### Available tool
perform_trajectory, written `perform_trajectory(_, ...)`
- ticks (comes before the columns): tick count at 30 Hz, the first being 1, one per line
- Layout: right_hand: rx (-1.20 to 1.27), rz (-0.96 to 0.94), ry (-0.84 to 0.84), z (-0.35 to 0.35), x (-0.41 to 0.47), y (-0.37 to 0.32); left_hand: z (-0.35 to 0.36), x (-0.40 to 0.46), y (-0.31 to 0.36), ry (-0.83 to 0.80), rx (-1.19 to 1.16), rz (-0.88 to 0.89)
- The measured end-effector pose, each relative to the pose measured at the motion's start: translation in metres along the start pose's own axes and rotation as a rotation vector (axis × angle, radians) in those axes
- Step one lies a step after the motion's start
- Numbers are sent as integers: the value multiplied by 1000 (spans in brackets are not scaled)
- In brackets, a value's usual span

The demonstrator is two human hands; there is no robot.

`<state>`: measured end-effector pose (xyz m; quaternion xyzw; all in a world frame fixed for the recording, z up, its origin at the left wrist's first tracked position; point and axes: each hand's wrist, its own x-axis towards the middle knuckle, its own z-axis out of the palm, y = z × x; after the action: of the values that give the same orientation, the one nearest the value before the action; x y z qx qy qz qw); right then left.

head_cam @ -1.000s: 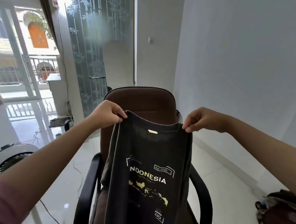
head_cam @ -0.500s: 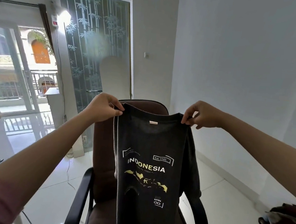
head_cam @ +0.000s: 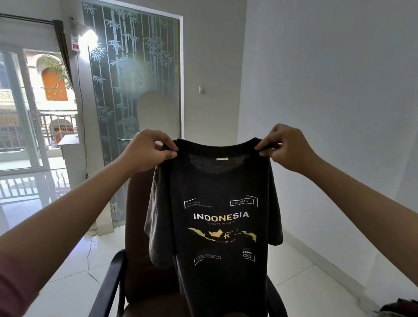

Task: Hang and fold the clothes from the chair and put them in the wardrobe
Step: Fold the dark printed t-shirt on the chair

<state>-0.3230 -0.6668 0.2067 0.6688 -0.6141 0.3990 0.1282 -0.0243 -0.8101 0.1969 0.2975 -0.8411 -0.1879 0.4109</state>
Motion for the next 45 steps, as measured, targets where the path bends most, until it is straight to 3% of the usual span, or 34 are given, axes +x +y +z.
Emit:
perform_trajectory(5,-1,-42,-57,-2,0,3,2,-5,3,0,-87,43)
perform_trajectory(9,157,28,-103,-6,-3,4,3,-7,7,14,-149,44)
perform_trajectory(19,389,126,-206,-4,-15,-5,-17,-12,15,-263,35,12)
perform_trajectory(23,434,144,-223,-3,-15,-5,-17,-18,14,-253,78,37)
perform_trajectory(28,521,172,-265,-1,-15,-7,-17,-25,15,-207,-44,-10)
perform_trajectory(38,603,279,-340,3,-11,-9,-22,-27,21,-250,-206,-211)
perform_trajectory(45,683,265,-383,6,-13,-11,-19,-29,17,-280,-338,-246)
